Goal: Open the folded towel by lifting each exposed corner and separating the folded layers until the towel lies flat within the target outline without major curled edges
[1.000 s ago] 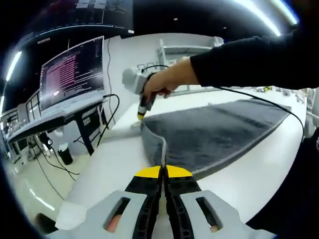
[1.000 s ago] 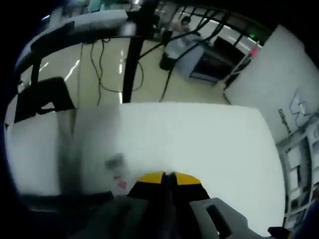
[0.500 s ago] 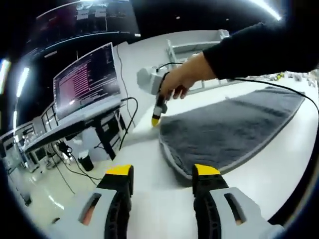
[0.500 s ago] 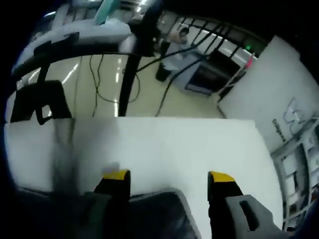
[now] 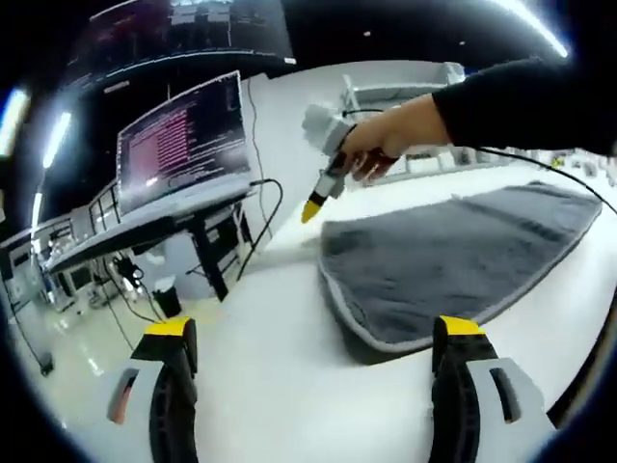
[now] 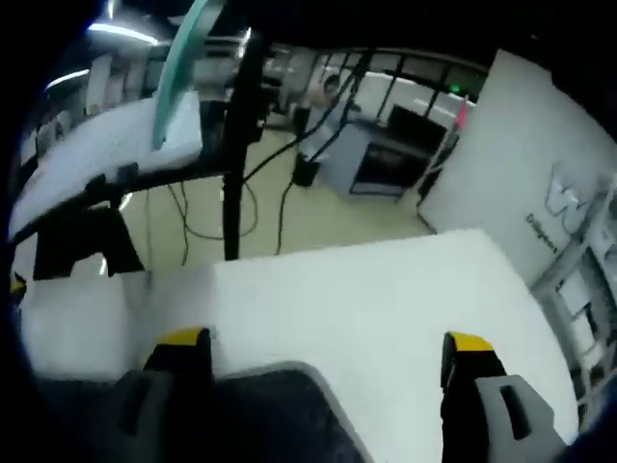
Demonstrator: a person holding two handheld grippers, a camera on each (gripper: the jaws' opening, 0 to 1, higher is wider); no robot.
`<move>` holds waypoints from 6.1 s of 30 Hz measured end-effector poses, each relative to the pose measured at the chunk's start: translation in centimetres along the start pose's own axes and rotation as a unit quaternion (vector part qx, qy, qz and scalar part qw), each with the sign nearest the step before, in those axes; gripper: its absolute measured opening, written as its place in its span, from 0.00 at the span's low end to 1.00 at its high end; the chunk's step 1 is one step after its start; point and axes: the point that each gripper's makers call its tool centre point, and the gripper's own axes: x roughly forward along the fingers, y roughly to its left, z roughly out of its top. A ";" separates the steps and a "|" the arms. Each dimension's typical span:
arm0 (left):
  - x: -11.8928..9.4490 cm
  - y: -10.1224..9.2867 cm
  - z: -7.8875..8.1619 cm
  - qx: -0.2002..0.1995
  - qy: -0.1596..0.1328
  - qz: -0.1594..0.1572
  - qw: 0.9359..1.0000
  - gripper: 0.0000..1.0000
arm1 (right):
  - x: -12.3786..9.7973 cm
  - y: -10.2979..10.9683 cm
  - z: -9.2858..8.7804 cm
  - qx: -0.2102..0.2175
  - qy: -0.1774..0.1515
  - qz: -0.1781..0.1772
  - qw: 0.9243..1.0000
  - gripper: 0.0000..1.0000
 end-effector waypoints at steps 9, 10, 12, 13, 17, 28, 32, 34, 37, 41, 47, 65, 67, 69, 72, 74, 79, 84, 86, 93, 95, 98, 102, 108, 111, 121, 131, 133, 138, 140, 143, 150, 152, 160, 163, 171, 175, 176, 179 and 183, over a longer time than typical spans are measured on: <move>-0.8 -1.8 3.0 -0.062 -0.042 -0.072 0.995 1.00 | -6.8 -6.0 -1.2 0.022 -0.028 -0.048 0.998 1.00; -0.9 -2.2 3.7 -0.079 -0.051 -0.090 0.992 1.00 | -7.9 -6.9 -1.3 0.027 -0.037 -0.057 0.997 1.00; -0.9 -3.3 5.4 -0.117 -0.070 -0.130 0.982 1.00 | -11.0 -9.1 -1.7 0.034 -0.050 -0.078 0.995 1.00; -0.8 -3.7 5.9 -0.124 -0.074 -0.142 0.979 1.00 | -11.9 -9.8 -1.9 0.036 -0.054 -0.084 0.994 1.00; -0.4 -4.1 6.6 -0.079 -0.066 -0.134 0.986 1.00 | -18.1 -12.9 -3.5 0.055 -0.077 -0.111 0.989 1.00; 0.7 -7.8 8.6 -0.042 -0.036 -0.160 0.986 1.00 | -32.9 -16.9 -10.5 0.069 -0.110 -0.178 0.975 1.00; 1.1 -8.9 10.6 -0.035 -0.041 -0.175 0.983 1.00 | -36.6 -18.8 -13.4 0.072 -0.119 -0.203 0.969 1.00; 1.3 -9.3 12.0 -0.040 -0.047 -0.185 0.981 1.00 | -37.6 -19.6 -14.7 0.081 -0.118 -0.205 0.968 1.00; 1.8 -9.7 13.9 -0.026 -0.054 -0.187 0.980 1.00 | -39.6 -20.0 -16.7 0.091 -0.120 -0.214 0.965 1.00; 2.1 -10.0 16.7 -0.004 -0.067 -0.186 0.980 1.00 | -42.2 -20.7 -19.0 0.105 -0.122 -0.228 0.960 1.00; 1.9 -10.1 19.6 -0.008 -0.093 -0.208 0.974 1.00 | -46.3 -20.7 -21.7 0.117 -0.133 -0.244 0.953 1.00; 1.7 -9.0 19.6 -0.034 -0.109 -0.234 0.965 1.00 | -56.5 -14.4 -37.1 0.175 -0.135 -0.327 0.919 1.00; 1.8 -8.9 19.3 -0.029 -0.104 -0.230 0.967 1.00 | -57.1 -13.4 -38.5 0.177 -0.129 -0.333 0.917 1.00; 1.8 -9.1 19.2 -0.023 -0.103 -0.226 0.968 1.00 | -58.0 -12.8 -39.5 0.187 -0.128 -0.338 0.913 1.00; 1.7 -9.5 19.2 -0.014 -0.104 -0.223 0.969 1.00 | -59.1 -12.3 -40.2 0.194 -0.130 -0.341 0.911 1.00; 1.7 -9.5 19.2 -0.001 -0.113 -0.211 0.971 1.00 | -60.2 -12.8 -40.4 0.196 -0.137 -0.353 0.905 1.00; 1.8 -9.1 17.9 0.009 -0.099 -0.201 0.975 1.00 | -61.1 -13.5 -41.2 0.194 -0.132 -0.362 0.902 1.00; 2.2 -9.0 17.6 -0.004 -0.087 -0.205 0.975 1.00 | -60.7 -13.9 -41.7 0.198 -0.125 -0.359 0.903 1.00; 2.7 -9.0 17.7 -0.001 -0.070 -0.206 0.976 1.00 | -60.6 -14.4 -41.2 0.192 -0.123 -0.357 0.906 1.00; 7.7 -8.3 19.3 -0.012 -0.024 -0.216 0.976 0.96 | -59.8 -18.1 -38.2 0.162 -0.115 -0.355 0.913 1.00; 10.2 -7.4 18.8 0.009 0.002 -0.192 0.981 0.93 | -58.9 -19.7 -37.4 0.160 -0.116 -0.351 0.915 1.00; 13.7 -6.7 18.3 0.046 0.029 -0.163 0.985 0.93 | -57.3 -21.4 -36.8 0.161 -0.107 -0.337 0.921 1.00; 17.1 -6.8 18.1 0.055 0.062 -0.160 0.984 0.94 | -55.9 -22.8 -35.7 0.154 -0.096 -0.328 0.927 1.00; 19.4 -7.5 17.0 0.064 0.113 -0.156 0.979 0.95 | -54.3 -25.2 -35.5 0.153 -0.079 -0.322 0.931 1.00; 20.6 -7.5 16.5 0.072 0.136 -0.156 0.976 0.93 | -53.7 -26.4 -35.7 0.162 -0.076 -0.316 0.932 1.00; 25.6 -3.4 16.6 0.077 0.183 -0.110 0.974 0.83 | -53.4 -31.3 -36.5 0.162 -0.046 -0.334 0.928 1.00; 28.3 -2.0 12.2 0.054 0.230 -0.105 0.966 0.77 | -49.9 -31.0 -38.7 0.181 -0.029 -0.312 0.932 1.00; 28.8 -1.8 11.3 0.058 0.239 -0.106 0.964 0.74 | -49.3 -30.9 -39.1 0.187 -0.027 -0.308 0.933 1.00; 29.4 -0.9 10.4 0.075 0.248 -0.101 0.961 0.60 | -48.0 -30.6 -39.7 0.199 -0.024 -0.299 0.933 0.99; 29.4 -1.4 10.5 0.068 0.243 -0.107 0.962 0.55 | -47.6 -30.5 -39.6 0.198 -0.024 -0.296 0.934 0.98; 29.6 -1.8 10.0 0.058 0.241 -0.106 0.963 0.50 | -47.1 -30.4 -39.5 0.198 -0.024 -0.292 0.935 0.98; 30.4 -2.7 9.6 0.017 0.219 -0.100 0.971 0.54 | -45.5 -29.8 -39.7 0.197 -0.020 -0.282 0.939 0.98; 30.5 -2.7 9.1 0.016 0.222 -0.099 0.970 0.49 | -45.3 -29.5 -40.0 0.198 -0.017 -0.281 0.939 0.97; 30.4 -2.2 7.9 0.006 0.236 -0.079 0.969 0.30 | -44.3 -30.3 -42.6 0.249 -0.022 -0.285 0.925 0.67; 30.4 -2.2 7.5 0.015 0.235 -0.078 0.969 0.27 | -43.7 -30.8 -43.8 0.266 -0.021 -0.284 0.921 0.54; 30.3 -1.8 6.2 0.012 0.244 -0.083 0.966 0.23 | -40.9 -28.9 -47.1 0.279 0.023 -0.257 0.925 0.47; 30.1 -1.7 5.9 0.002 0.241 -0.086 0.967 0.21 | -40.3 -28.0 -48.4 0.293 0.034 -0.235 0.926 0.36; 30.1 -1.8 5.9 0.003 0.239 -0.086 0.967 0.21 | -40.2 -27.8 -48.7 0.291 0.037 -0.235 0.927 0.34; 30.0 -1.9 5.9 0.001 0.235 -0.089 0.968 0.19 | -40.2 -27.2 -49.4 0.290 0.048 -0.226 0.929 0.29; 30.0 -1.9 5.9 0.005 0.233 -0.091 0.968 0.13 | -39.9 -26.5 -49.8 0.294 0.057 -0.219 0.929 0.20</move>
